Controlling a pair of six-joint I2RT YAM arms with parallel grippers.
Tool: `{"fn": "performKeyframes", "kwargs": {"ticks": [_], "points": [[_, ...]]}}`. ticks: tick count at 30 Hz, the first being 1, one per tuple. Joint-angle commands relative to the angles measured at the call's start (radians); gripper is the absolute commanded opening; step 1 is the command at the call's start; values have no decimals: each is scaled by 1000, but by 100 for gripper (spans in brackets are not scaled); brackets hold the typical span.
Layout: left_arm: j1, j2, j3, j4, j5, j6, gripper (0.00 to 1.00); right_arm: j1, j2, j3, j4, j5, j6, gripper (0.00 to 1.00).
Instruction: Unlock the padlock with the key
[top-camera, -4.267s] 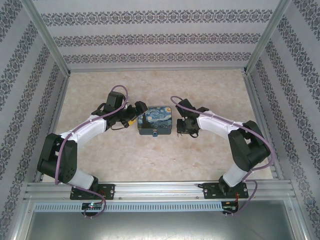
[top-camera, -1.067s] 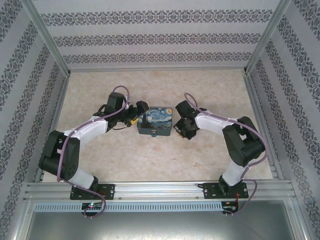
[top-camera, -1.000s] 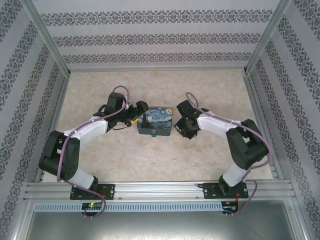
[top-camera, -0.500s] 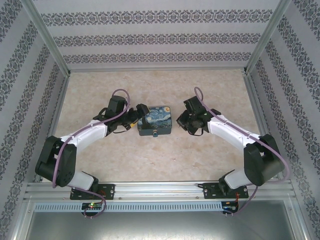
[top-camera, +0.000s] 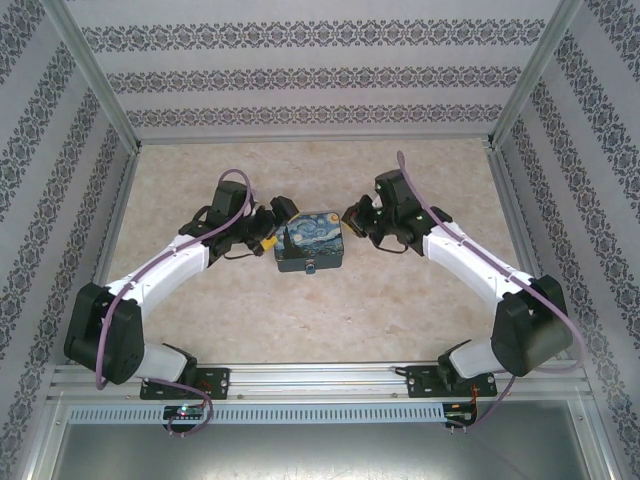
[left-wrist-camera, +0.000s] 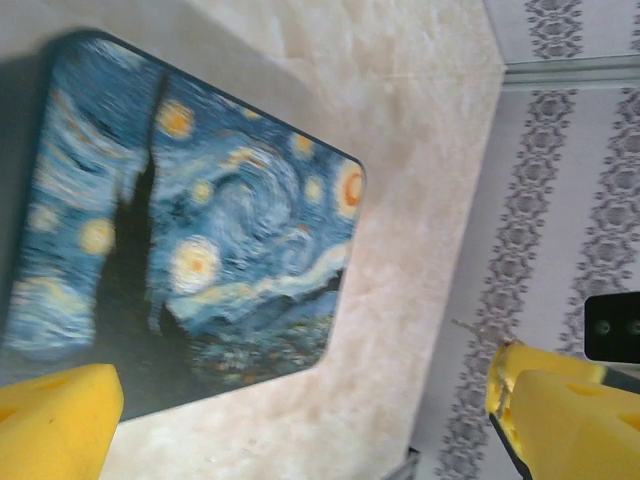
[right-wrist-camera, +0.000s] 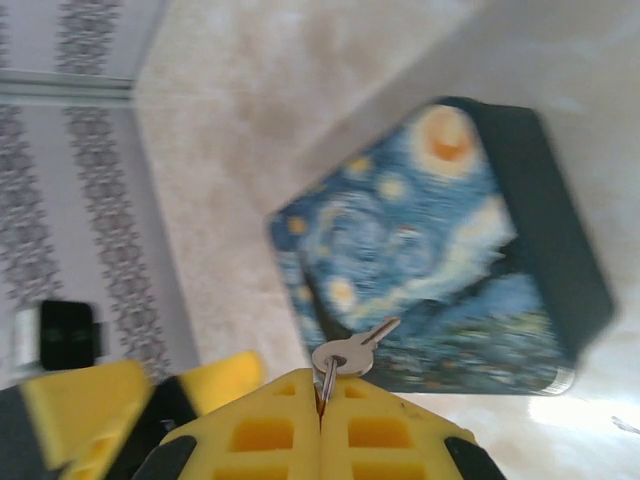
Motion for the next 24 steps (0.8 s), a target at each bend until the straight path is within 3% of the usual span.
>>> {"fn": "performKeyframes", "kwargs": {"ticks": [1,12,24], "points": [[-28,30,36,149,67,-211,100,30,24,72,90,-49,-6,0],[-36,111,-8,540,49,-650,98,101,104,123,219,-37,66,0],[-40,155,-24,658,4,-768,91,134,122,98,274,-14,96,0]]}}
